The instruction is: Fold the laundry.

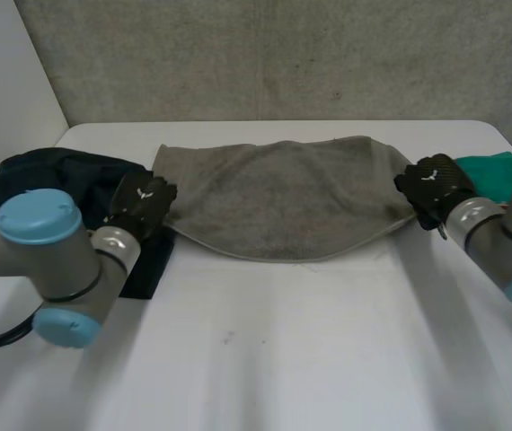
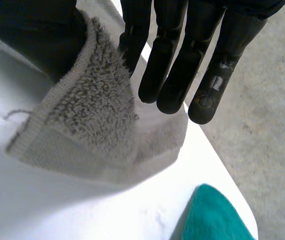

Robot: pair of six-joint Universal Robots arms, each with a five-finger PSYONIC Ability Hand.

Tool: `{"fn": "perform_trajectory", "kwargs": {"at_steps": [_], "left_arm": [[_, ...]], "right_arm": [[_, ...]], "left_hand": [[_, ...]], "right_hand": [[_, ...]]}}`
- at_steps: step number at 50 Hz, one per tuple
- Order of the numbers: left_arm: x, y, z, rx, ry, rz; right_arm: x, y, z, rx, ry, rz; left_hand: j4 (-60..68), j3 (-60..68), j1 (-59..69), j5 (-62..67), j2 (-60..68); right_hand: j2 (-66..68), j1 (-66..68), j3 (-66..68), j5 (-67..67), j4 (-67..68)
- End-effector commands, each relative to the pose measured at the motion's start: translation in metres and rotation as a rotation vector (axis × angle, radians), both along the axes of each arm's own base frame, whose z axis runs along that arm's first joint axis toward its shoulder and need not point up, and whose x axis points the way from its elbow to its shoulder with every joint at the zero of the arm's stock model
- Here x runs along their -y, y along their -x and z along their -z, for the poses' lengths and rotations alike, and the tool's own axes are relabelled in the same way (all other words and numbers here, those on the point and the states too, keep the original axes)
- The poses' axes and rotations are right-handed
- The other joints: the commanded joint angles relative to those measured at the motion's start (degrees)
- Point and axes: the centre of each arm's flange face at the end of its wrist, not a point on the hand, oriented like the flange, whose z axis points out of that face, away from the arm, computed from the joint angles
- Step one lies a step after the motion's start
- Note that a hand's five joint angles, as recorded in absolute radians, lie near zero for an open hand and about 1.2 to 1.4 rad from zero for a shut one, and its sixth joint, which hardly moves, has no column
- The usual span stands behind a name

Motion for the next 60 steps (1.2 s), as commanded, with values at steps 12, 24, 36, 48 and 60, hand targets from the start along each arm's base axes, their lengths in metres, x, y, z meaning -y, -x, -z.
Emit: {"fn": "perform_trajectory", "kwargs": {"at_steps": [12, 24, 36, 48, 60], "left_arm": [[-0.103, -0.039, -0.03, 0.156, -0.351, 0.008], [-0.081, -0.034, 0.0, 0.146, -0.274, -0.037], [-0.082, -0.038, -0.002, 0.134, -0.244, -0.053], [-0.081, -0.037, 0.002, 0.123, -0.22, -0.044], [-0.089, -0.04, 0.003, 0.127, -0.242, -0.036]], "right_arm": [[-0.071, 0.069, -0.025, -0.23, -0.391, 0.088], [-0.057, 0.069, 0.006, -0.134, -0.365, 0.133], [-0.061, 0.07, 0.009, -0.129, -0.366, 0.133], [-0.064, 0.069, 0.016, -0.124, -0.36, 0.134], [-0.067, 0.068, 0.02, -0.124, -0.351, 0.132]], "left_hand": [[1.0, 1.4, 3.4, 3.9, 1.1], [-24.6, -24.2, -22.2, -21.7, -24.5], [-23.7, -23.3, -21.3, -20.9, -23.6], [-31.5, -31.1, -29.1, -28.6, -31.4], [-40.4, -40.0, -38.0, -37.6, -40.3]], "right_hand": [[12.5, 22.9, 12.2, 12.9, 11.8], [12.5, 22.9, 12.2, 12.9, 11.8], [12.5, 22.9, 12.2, 12.9, 11.8], [12.5, 22.9, 12.2, 12.9, 11.8], [12.5, 22.9, 12.2, 12.9, 11.8]]}}
